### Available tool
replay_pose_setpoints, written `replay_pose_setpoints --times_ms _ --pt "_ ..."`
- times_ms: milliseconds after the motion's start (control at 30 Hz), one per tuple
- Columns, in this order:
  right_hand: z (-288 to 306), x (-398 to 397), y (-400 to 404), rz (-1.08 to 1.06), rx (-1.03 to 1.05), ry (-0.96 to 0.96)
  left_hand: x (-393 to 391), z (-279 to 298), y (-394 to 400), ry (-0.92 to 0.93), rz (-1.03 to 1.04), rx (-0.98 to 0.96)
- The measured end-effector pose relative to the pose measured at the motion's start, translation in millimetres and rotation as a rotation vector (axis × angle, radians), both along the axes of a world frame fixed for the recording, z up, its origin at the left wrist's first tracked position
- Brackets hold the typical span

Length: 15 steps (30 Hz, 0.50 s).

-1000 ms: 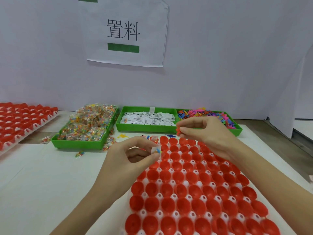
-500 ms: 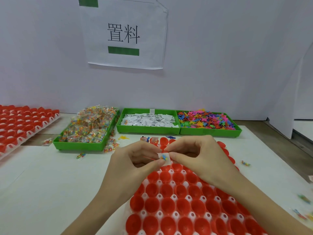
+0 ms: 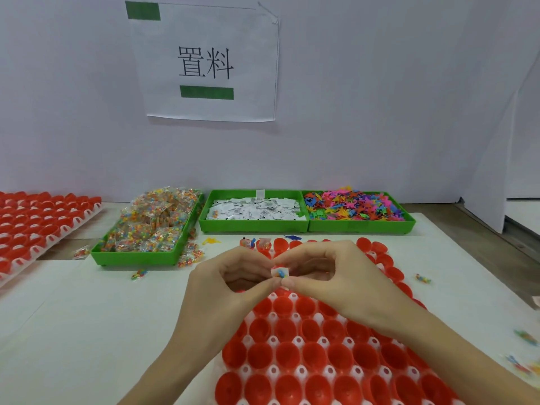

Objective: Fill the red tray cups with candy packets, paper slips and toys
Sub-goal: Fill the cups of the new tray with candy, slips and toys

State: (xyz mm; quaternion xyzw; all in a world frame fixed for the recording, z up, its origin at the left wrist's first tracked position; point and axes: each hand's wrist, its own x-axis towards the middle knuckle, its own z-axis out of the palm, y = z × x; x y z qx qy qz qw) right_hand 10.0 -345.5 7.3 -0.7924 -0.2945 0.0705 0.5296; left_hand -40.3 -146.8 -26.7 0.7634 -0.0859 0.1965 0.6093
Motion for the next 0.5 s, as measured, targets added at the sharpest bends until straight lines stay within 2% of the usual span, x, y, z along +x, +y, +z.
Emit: replay_pose_setpoints --times_ms 133,500 --pt "0 7 0 0.034 -0.015 -0.007 2 -3 0 -0.078 0.043 0.097" --pt "12 32 8 0.084 -0.058 -0.041 15 -9 4 -0.164 0.104 0.100"
